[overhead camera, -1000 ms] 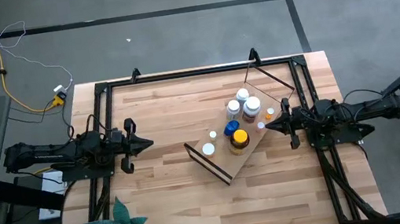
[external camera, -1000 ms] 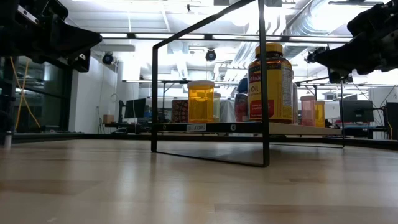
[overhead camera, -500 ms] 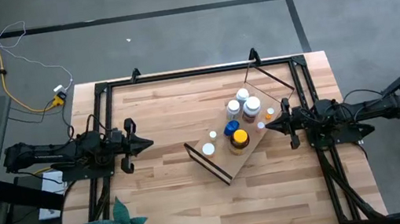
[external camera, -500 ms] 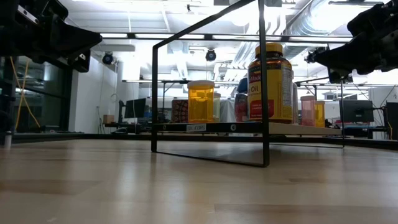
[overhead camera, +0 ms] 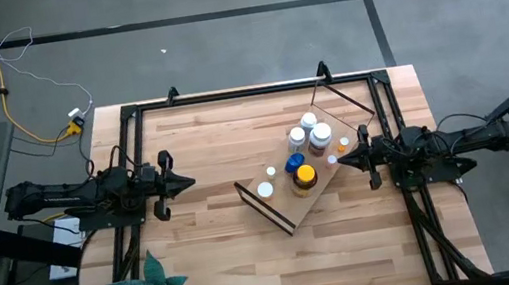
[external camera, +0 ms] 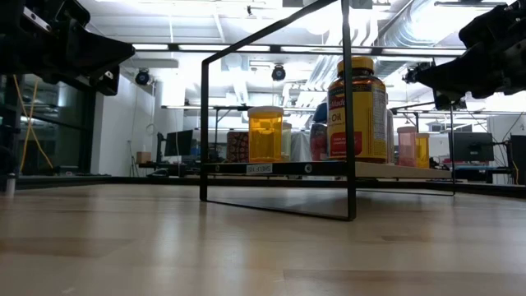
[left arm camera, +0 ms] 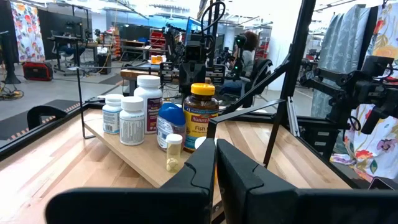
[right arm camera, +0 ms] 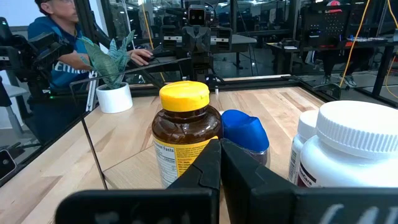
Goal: Pick and place medicine bottles onto shelf by color
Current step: Return to Home Position
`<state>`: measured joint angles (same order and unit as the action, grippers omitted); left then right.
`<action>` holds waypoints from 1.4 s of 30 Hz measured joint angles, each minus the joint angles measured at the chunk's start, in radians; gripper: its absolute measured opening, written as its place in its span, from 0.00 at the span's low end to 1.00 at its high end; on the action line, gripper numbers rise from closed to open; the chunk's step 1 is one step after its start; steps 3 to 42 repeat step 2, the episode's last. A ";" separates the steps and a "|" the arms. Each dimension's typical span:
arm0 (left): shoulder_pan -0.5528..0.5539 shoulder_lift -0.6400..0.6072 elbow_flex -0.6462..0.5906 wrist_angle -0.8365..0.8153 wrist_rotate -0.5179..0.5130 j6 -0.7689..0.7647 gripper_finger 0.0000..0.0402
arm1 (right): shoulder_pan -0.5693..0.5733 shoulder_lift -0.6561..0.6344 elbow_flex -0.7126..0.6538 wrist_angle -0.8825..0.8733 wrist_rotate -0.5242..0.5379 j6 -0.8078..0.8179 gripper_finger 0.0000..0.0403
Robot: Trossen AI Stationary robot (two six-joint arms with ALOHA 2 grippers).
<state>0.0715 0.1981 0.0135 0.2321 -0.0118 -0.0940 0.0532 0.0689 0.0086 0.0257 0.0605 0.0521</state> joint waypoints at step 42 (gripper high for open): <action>0.000 0.000 0.000 0.000 0.000 0.000 0.01 | 0.000 0.000 0.000 0.000 0.000 0.000 0.00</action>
